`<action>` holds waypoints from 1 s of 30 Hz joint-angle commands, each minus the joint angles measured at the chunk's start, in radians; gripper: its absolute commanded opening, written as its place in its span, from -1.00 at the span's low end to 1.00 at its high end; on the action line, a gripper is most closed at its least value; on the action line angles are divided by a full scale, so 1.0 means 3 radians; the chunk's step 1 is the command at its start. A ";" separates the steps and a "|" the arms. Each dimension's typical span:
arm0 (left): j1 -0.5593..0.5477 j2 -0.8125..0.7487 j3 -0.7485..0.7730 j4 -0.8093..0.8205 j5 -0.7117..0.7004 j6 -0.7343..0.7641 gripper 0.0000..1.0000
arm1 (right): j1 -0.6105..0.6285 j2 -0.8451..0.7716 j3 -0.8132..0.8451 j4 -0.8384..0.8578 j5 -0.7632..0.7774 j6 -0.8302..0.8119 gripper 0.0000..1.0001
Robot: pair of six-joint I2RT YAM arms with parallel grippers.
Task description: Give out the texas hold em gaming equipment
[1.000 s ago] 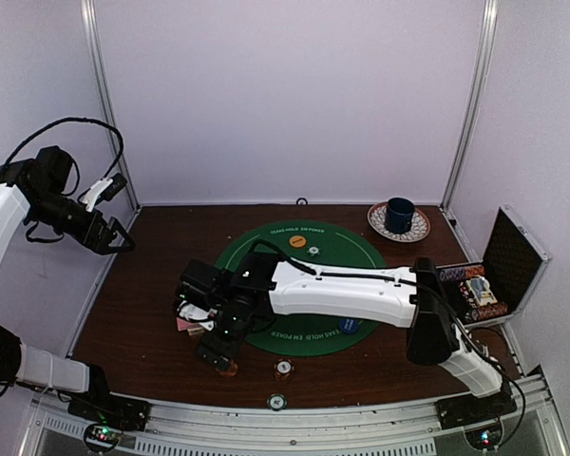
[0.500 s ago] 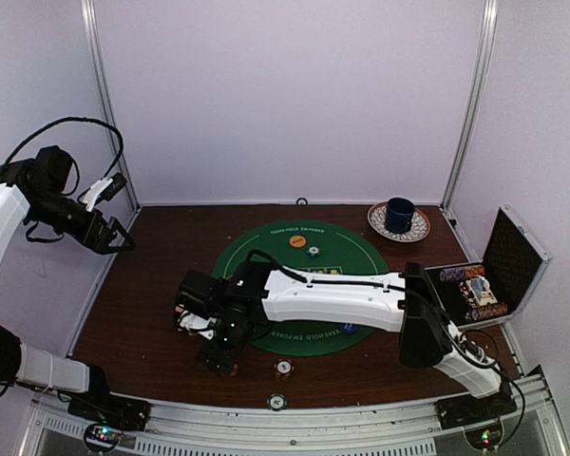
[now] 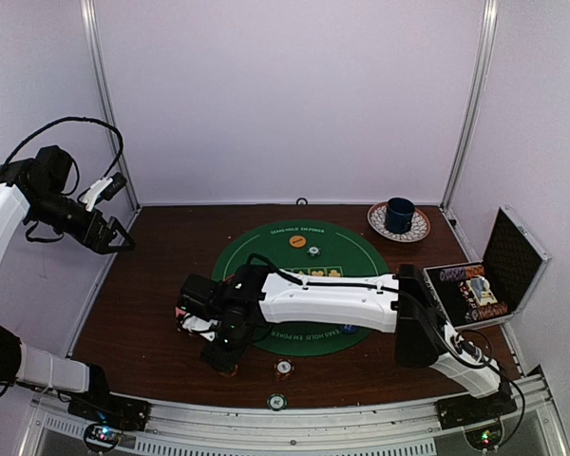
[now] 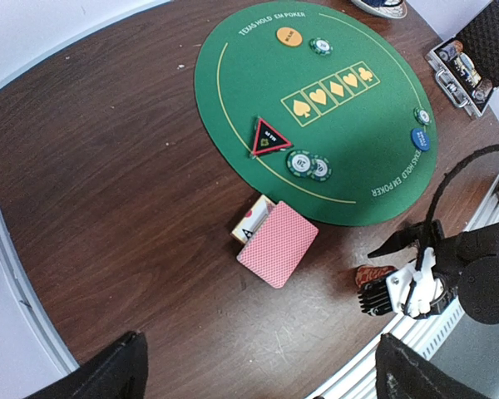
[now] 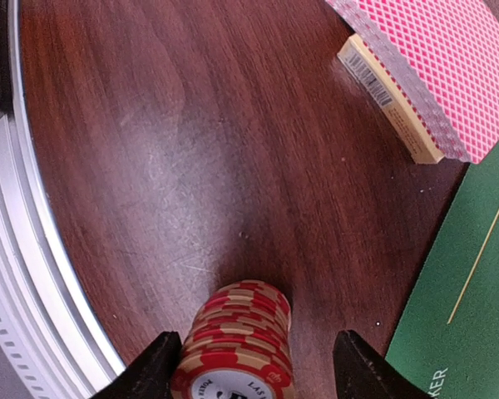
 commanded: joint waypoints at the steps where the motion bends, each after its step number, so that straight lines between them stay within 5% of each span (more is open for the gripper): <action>1: 0.0011 -0.0064 0.0047 0.0071 0.0066 0.0012 0.95 | -0.0021 -0.0021 -0.0004 0.0063 -0.0004 0.0039 0.28; 13: 0.0011 -0.0072 0.0030 0.0066 0.0044 0.0025 0.95 | -0.0018 -0.0104 -0.0067 0.0095 0.0006 0.0048 -0.29; 30: 0.0011 -0.0062 0.0048 0.0055 0.0062 0.0030 0.95 | -0.0048 -0.0459 0.0011 -0.0082 0.0159 -0.0030 -0.48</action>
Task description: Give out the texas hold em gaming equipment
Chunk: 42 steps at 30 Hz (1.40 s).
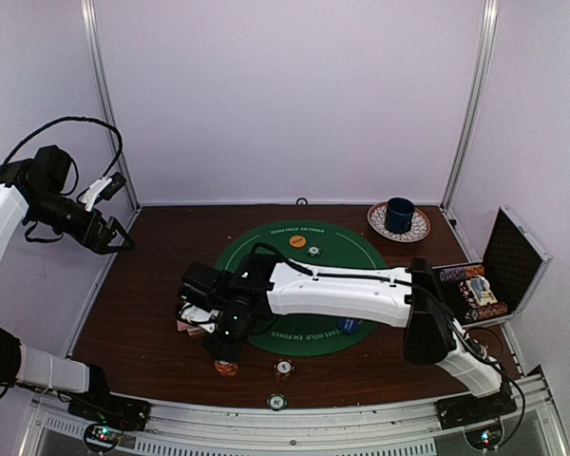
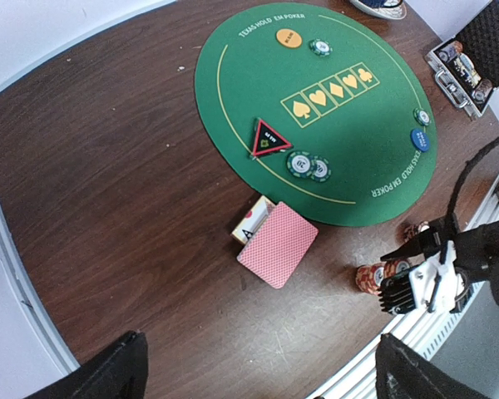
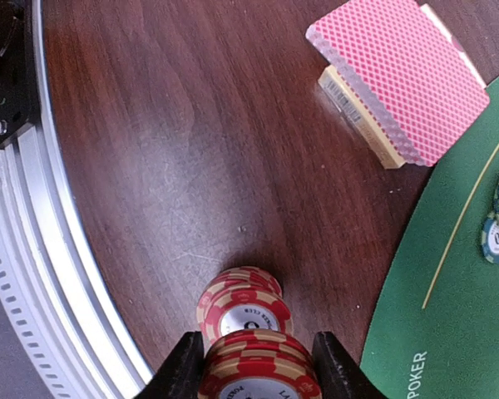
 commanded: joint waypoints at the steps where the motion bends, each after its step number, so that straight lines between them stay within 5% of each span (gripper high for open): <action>1: 0.0011 -0.0031 0.0050 0.0058 0.0063 0.0030 0.95 | -0.0055 -0.0313 0.0043 -0.0079 0.0105 -0.0042 -0.51; 15: 0.0011 -0.0039 0.0061 0.0034 0.0058 0.0030 0.95 | -0.1097 -0.0428 -0.0113 -0.0041 0.0468 0.0140 -0.59; 24: 0.0011 0.0025 0.0088 0.0033 0.0077 0.0031 0.95 | -0.1789 0.0022 0.0113 0.0151 0.0601 0.0160 -0.59; 42: 0.0011 0.0095 0.0094 0.0032 0.0062 0.0047 0.95 | -0.2000 0.0754 0.0597 0.0652 0.0409 0.0252 -0.56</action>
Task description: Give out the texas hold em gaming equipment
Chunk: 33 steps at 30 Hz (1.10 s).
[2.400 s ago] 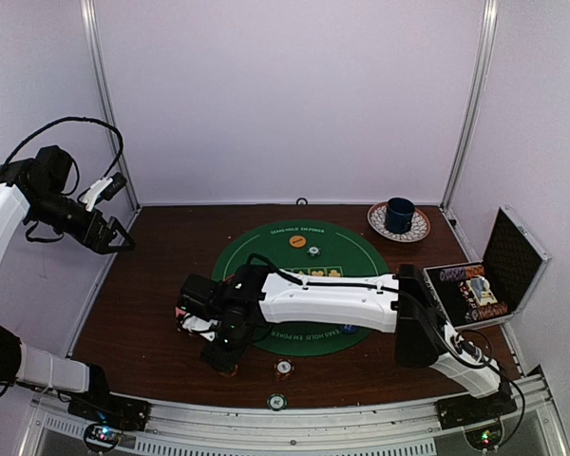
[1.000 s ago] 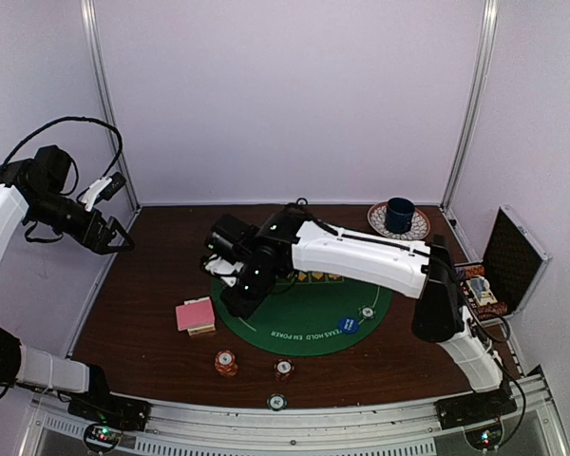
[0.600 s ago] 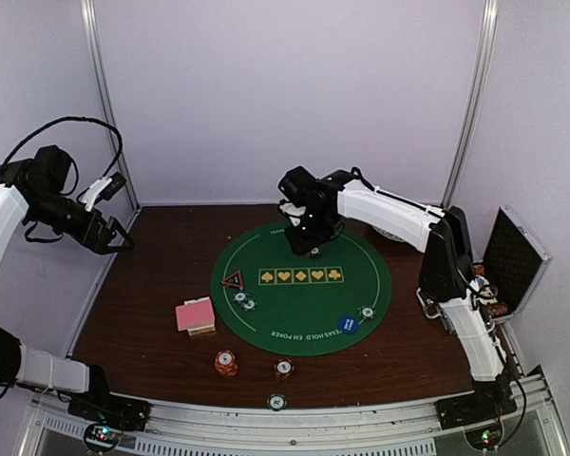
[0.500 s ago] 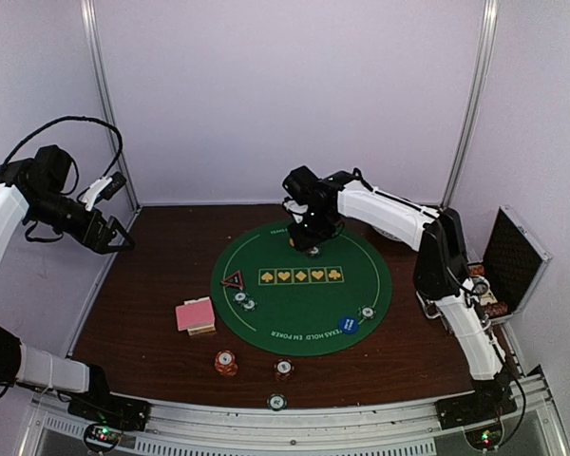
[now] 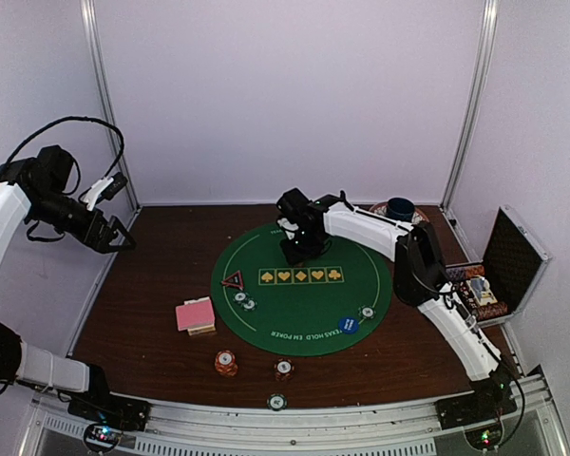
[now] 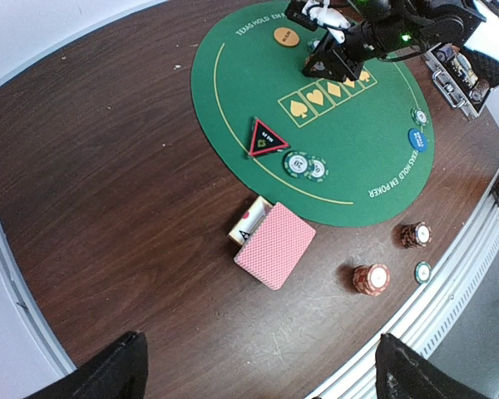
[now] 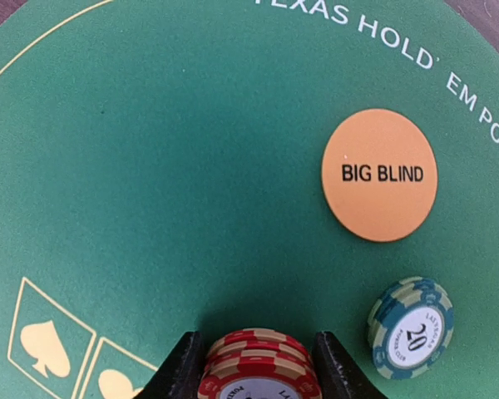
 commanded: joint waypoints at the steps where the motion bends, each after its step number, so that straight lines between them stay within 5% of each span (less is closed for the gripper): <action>1: 0.0011 0.0031 0.0078 0.0034 0.0023 0.0053 0.95 | -0.0050 0.0070 0.0129 0.0219 0.0020 0.0064 -0.56; 12: 0.0011 0.0076 0.0058 0.0035 0.0018 0.0080 0.95 | -0.0082 0.0178 0.0195 0.0363 0.0002 0.0071 -0.39; 15: 0.0011 0.0067 0.0057 0.0034 0.0010 0.0090 0.95 | -0.0082 0.0198 0.0203 0.0357 -0.0001 0.0070 -0.05; 22: 0.0011 0.0027 0.0047 0.0031 -0.0009 0.0089 0.95 | -0.0076 0.0053 0.0198 0.0333 -0.0001 0.0065 0.29; 33: 0.0011 -0.0060 0.0057 0.0012 -0.0059 0.0104 0.95 | 0.0161 -0.0628 -0.0020 0.0313 0.0011 -0.0083 0.34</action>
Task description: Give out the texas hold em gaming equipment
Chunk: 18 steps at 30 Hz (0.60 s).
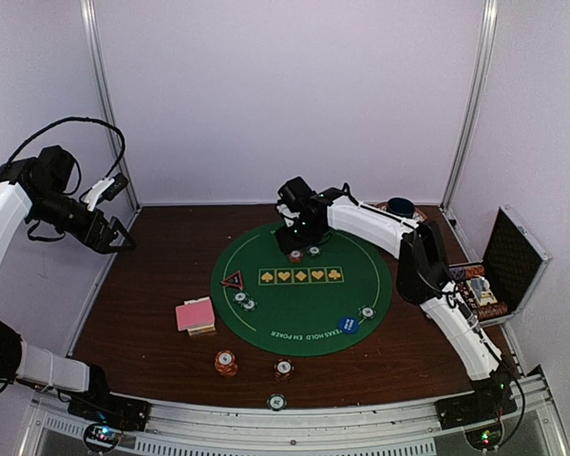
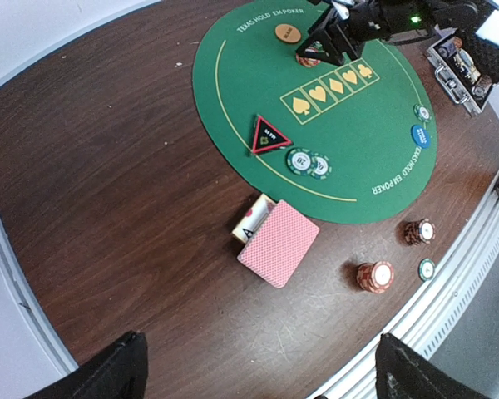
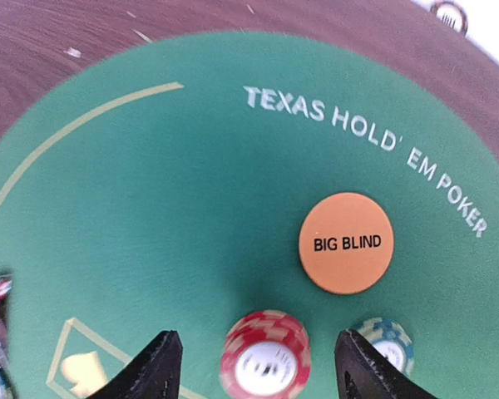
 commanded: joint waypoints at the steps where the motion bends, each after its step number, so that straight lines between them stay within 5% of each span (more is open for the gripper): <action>1: 0.0011 -0.0088 0.0053 0.0009 -0.0044 0.0056 0.95 | 0.0226 -0.0678 -0.0195 0.0016 0.0027 -0.0105 0.34; 11: 0.0011 -0.0125 0.0051 -0.0001 -0.0046 0.0062 0.95 | 0.1178 -0.1650 -0.1636 0.0201 -0.0128 -0.0169 0.65; 18: 0.0011 -0.0156 0.0075 -0.0023 -0.0017 0.0053 0.95 | 0.1767 -0.1559 -0.1757 -0.0011 -0.0275 -0.0194 0.83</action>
